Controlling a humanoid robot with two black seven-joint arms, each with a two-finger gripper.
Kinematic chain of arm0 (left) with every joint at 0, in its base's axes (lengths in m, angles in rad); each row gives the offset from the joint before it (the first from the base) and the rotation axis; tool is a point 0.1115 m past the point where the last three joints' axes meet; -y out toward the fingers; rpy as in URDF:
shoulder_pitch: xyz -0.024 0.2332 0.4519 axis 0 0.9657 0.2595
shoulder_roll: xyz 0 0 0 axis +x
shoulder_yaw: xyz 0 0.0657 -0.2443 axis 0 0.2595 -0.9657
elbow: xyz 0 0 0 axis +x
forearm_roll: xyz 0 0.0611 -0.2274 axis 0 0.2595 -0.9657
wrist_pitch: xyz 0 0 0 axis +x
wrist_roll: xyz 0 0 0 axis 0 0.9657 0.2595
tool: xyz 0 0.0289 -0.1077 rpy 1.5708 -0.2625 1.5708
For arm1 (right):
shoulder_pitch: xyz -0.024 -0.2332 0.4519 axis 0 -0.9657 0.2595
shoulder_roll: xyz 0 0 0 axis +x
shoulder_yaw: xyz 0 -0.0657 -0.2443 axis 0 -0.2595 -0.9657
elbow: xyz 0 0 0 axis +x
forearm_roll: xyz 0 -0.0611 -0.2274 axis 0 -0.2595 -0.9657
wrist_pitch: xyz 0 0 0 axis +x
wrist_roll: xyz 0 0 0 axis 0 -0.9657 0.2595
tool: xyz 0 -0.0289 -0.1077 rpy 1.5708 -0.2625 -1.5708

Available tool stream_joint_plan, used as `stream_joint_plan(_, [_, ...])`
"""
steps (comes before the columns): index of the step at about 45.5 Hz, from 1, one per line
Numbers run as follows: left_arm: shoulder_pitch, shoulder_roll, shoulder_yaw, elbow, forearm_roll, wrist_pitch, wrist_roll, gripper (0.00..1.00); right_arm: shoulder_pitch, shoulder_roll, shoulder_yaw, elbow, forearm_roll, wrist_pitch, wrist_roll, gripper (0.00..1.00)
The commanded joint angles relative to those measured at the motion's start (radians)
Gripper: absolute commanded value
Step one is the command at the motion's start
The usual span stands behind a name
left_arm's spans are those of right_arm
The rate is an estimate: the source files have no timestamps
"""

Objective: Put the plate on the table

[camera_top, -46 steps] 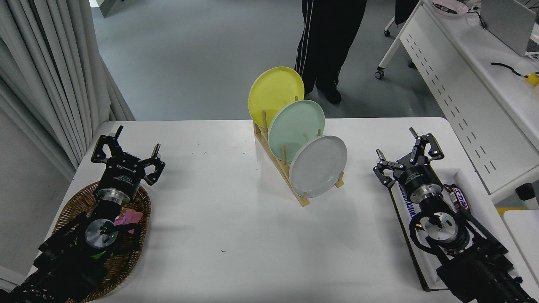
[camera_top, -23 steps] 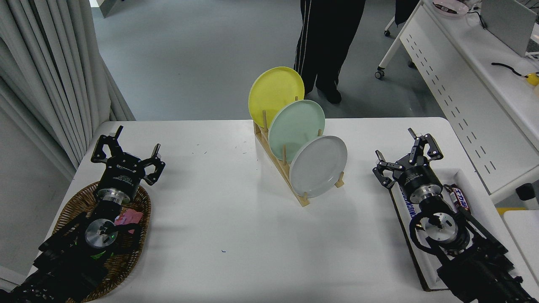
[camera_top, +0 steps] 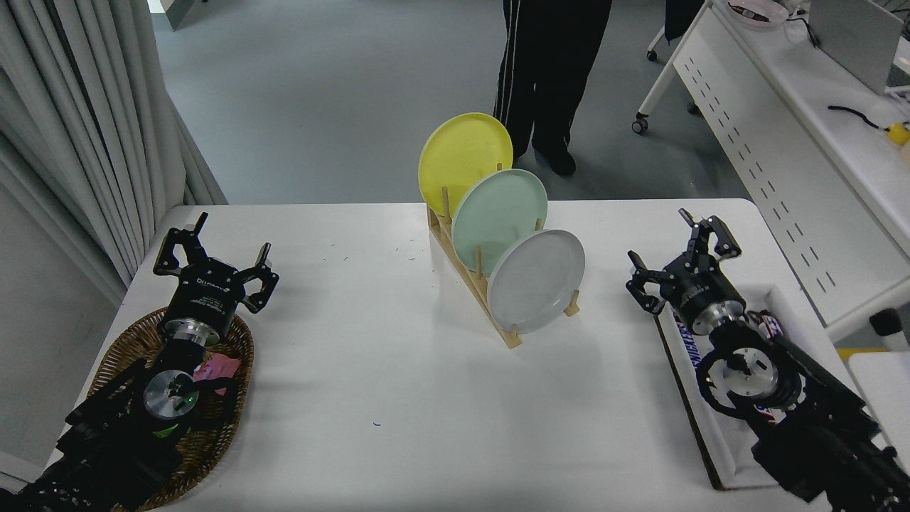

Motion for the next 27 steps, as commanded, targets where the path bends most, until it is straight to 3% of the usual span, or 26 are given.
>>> stream_joint_plan(1, [0.000,0.000,0.000,0.000,0.000,0.001,0.001,1.00,0.159,-0.157,-0.403,0.095,0.231,-0.001,0.000,1.00])
stream_joint_plan(15, [0.000,0.000,0.000,0.000,0.000,0.001,-0.001,1.00,0.378,-0.412,-0.629,0.333,0.309,0.003,0.000,1.00])
stream_joint_plan(21, [0.000,0.000,0.000,0.000,0.000,0.000,0.001,1.00,0.507,-0.424,-0.800,0.390,0.390,-0.001,0.000,1.00])
stream_joint_plan(27, [0.000,0.000,0.000,0.000,0.000,0.001,0.001,1.00,0.529,-0.398,-0.820,0.393,0.386,-0.004,-0.012,1.00])
